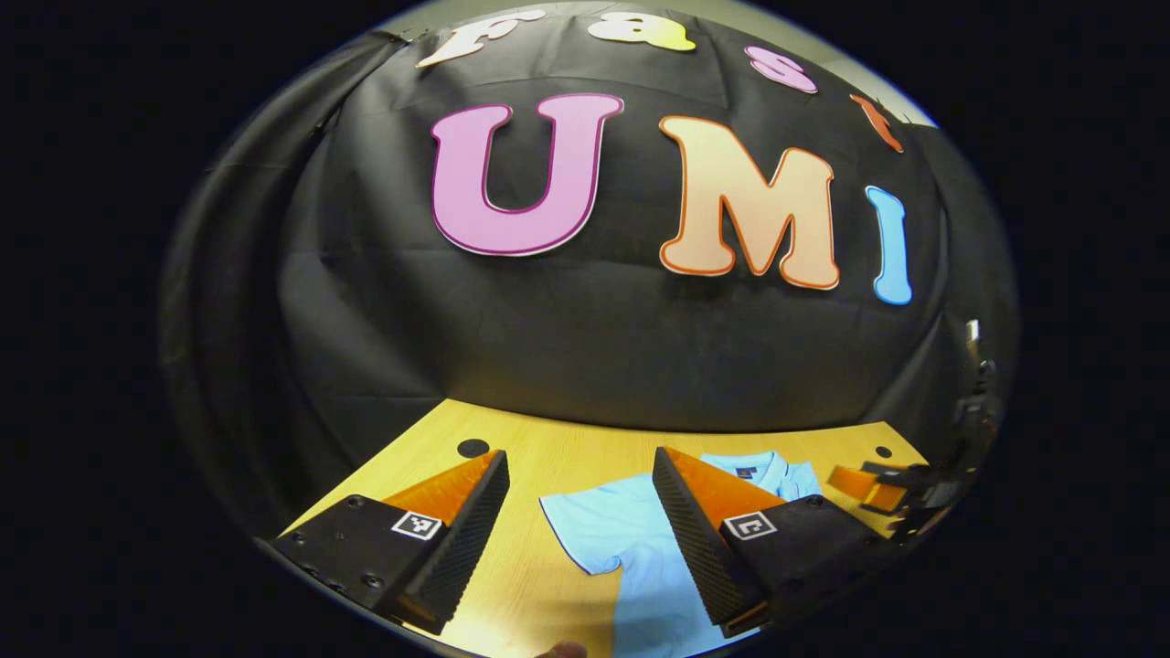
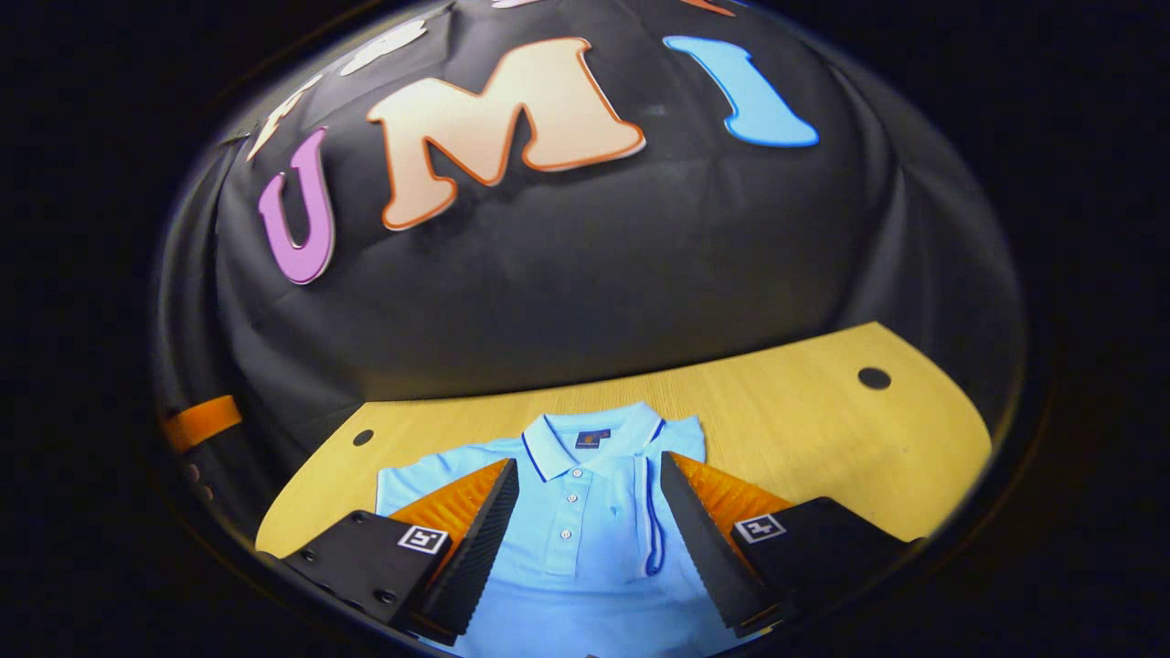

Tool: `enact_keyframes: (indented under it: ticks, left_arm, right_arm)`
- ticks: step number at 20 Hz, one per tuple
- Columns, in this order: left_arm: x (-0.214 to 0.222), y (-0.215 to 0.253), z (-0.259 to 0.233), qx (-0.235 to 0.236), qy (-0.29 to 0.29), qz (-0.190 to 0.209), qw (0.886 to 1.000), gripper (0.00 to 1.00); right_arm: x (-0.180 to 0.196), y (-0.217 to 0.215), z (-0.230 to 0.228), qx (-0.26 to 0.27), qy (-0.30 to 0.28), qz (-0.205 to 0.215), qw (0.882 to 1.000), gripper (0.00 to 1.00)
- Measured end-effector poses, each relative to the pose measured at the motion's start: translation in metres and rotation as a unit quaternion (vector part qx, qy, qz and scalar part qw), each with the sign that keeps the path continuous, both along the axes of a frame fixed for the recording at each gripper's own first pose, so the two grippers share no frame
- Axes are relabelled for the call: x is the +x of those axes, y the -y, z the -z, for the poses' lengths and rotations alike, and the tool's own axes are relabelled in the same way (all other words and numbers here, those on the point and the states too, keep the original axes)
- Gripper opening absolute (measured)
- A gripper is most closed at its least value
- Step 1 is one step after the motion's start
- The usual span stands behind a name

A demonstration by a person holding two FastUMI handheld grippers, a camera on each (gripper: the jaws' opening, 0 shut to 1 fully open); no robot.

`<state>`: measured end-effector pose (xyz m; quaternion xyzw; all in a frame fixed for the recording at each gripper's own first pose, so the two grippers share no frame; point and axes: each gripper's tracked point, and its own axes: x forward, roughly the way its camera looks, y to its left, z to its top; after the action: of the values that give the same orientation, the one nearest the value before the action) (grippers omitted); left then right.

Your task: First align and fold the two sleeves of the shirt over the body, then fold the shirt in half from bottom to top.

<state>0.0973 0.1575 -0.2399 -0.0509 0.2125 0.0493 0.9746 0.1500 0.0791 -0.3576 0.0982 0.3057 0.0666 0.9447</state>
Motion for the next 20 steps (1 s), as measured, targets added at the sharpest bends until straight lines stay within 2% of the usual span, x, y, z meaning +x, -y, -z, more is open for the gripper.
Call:
enact_keyframes:
  ticks: [5, 11, 20]
  left_arm:
    - [0.024, 0.015, 0.038, -0.022, -0.019, 0.000, 1.000, 0.96]
    - [0.046, 0.009, 0.097, 0.003, -0.057, -0.010, 0.998, 0.95]
    - [0.061, -0.014, 0.182, 0.001, -0.124, -0.048, 0.991, 0.95]
  right_arm:
    - [-0.043, 0.019, -0.026, -0.013, 0.006, -0.006, 1.000, 0.97]
    - [-0.088, 0.044, -0.023, -0.017, -0.028, 0.014, 0.999, 0.97]
    - [-0.114, 0.063, -0.022, -0.043, -0.054, 0.020, 0.997, 0.98]
